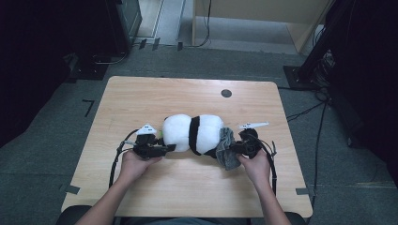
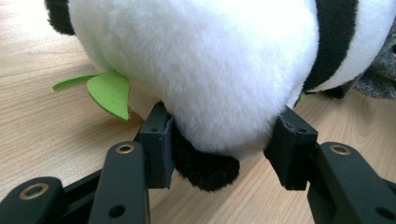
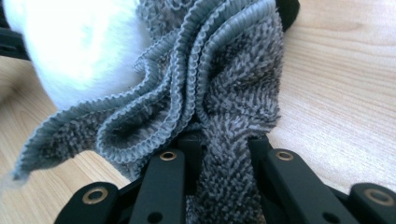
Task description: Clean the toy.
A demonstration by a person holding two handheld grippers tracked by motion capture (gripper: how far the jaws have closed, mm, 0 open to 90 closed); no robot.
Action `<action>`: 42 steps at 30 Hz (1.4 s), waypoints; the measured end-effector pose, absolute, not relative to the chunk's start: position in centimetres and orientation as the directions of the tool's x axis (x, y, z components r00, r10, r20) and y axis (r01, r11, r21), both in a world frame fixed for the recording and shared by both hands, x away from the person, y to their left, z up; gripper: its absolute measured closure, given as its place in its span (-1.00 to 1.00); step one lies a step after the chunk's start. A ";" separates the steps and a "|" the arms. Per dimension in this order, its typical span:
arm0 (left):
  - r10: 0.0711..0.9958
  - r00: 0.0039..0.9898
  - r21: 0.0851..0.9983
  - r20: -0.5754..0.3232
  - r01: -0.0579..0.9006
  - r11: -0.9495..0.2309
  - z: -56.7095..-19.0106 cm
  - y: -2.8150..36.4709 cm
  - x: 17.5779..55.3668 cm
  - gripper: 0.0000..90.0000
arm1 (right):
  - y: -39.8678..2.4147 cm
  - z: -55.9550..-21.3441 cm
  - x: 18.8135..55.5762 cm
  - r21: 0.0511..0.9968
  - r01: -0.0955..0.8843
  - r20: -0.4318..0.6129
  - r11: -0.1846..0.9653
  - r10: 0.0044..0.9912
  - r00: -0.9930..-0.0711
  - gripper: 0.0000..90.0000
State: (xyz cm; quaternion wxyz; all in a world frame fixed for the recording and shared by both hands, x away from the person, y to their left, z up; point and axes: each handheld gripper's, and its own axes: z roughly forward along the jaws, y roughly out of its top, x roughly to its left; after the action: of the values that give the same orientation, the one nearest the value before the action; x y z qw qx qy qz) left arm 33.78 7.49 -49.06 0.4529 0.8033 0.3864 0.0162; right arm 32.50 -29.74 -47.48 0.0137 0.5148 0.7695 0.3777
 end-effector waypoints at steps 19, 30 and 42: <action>0.632 0.708 0.749 -0.315 0.595 -0.293 -49.1 7.5 33.7 0.07 | -30.8 -40.7 31.1 0.748 0.655 0.364 0.107 0.759 -0.540 0.70; 0.634 0.708 0.750 -0.311 0.593 -0.293 -49.1 7.5 33.7 0.07 | -24.3 -38.0 32.3 0.777 0.597 0.328 0.198 0.682 -0.654 0.70; 0.635 0.708 0.751 -0.308 0.591 -0.295 -49.0 7.5 33.6 0.06 | -16.2 -39.8 33.9 0.749 0.590 0.320 0.301 0.616 -0.720 0.70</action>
State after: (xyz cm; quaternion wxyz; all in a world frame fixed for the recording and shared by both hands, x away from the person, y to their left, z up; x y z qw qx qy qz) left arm 33.62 7.51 -49.03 0.4554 0.8042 0.3812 0.0242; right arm 33.92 -16.17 -39.79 0.0140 0.3737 0.8063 0.4582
